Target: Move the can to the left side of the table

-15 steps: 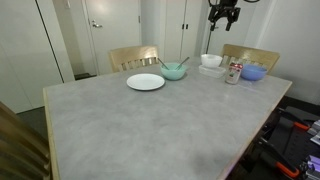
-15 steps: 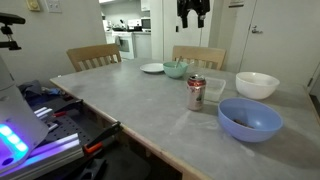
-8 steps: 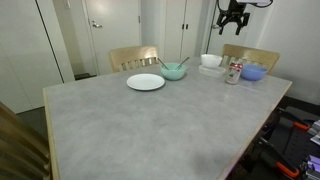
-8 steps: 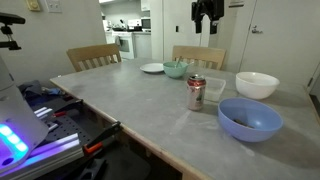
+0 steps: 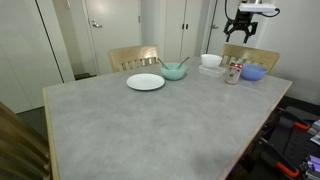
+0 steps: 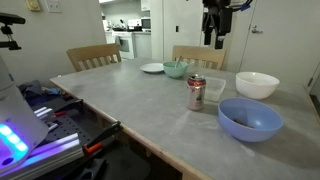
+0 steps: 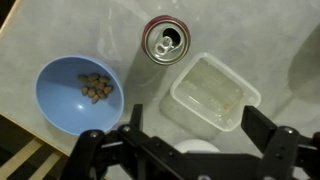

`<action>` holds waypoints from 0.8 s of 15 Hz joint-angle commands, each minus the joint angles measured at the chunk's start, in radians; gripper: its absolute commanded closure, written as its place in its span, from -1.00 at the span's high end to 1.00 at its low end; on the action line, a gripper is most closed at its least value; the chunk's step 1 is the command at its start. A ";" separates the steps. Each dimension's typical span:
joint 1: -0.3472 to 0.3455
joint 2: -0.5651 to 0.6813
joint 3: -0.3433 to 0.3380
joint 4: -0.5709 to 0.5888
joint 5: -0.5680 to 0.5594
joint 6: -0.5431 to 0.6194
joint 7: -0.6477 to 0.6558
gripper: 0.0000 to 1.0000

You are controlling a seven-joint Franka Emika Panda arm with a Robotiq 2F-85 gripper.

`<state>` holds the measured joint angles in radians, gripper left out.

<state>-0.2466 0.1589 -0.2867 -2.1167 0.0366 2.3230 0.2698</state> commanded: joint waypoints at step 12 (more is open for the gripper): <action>-0.044 0.018 -0.002 -0.147 0.162 -0.018 -0.068 1.00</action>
<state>-0.2684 0.1927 -0.3094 -2.2309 0.1195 2.2977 0.2879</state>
